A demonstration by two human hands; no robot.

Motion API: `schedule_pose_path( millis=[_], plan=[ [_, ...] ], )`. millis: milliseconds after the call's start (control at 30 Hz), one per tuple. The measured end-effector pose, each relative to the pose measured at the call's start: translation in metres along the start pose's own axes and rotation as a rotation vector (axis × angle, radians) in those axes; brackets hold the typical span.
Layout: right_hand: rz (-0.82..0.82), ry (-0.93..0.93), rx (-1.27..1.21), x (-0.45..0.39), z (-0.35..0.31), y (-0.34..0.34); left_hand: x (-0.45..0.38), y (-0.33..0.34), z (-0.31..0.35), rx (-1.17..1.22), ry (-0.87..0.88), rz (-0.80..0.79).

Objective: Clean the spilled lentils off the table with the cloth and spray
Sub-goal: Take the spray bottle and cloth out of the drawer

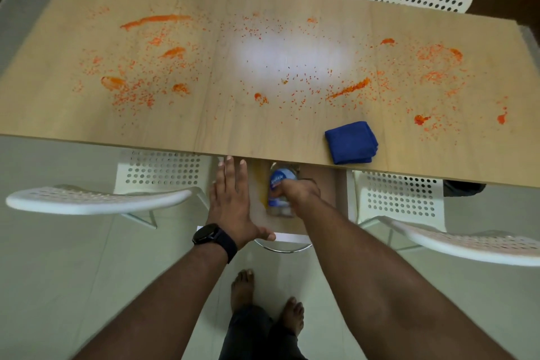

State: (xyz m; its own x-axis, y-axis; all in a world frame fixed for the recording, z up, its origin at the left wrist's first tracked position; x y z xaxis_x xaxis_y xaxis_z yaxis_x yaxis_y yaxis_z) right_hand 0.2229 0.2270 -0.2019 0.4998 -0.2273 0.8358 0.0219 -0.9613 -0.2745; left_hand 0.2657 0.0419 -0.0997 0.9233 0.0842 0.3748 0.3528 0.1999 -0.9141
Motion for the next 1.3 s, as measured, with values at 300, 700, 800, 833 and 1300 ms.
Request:
schedule_pose_path(
  millis=[300,700,800,833,1300],
  plan=[
    [-0.306,0.043,0.091,0.058,0.004,-0.024,0.021,-0.009,0.006,-0.012,-0.01,0.016],
    [-0.354,-0.082,0.34,0.081,0.015,-0.077,0.044,-0.007,-0.009,0.035,-0.1,0.014],
    [-0.372,-0.161,0.349,0.084,0.012,-0.077,0.051,-0.006,-0.015,0.067,-0.144,0.032],
    [-0.374,-0.182,0.362,0.086,0.01,-0.076,0.051,-0.006,-0.017,0.087,-0.159,0.036],
    [-0.413,-0.367,0.181,0.088,-0.014,-0.068,0.053,-0.011,-0.021,0.155,-0.197,0.079]
  ],
)
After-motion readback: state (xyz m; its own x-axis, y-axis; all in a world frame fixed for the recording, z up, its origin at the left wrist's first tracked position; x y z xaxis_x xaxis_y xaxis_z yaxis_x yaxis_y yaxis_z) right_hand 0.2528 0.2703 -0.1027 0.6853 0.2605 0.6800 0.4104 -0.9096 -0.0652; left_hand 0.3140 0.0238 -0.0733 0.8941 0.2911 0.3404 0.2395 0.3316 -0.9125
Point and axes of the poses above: each hand's wrist, its own x-axis away from the middle knuckle, its own y-axis out of the palm, z = x × y, the point moved 10 cm from there along -x, towards the middle knuckle, and after that the axes turned 8 degrees about -x, right-handed, at the moved point
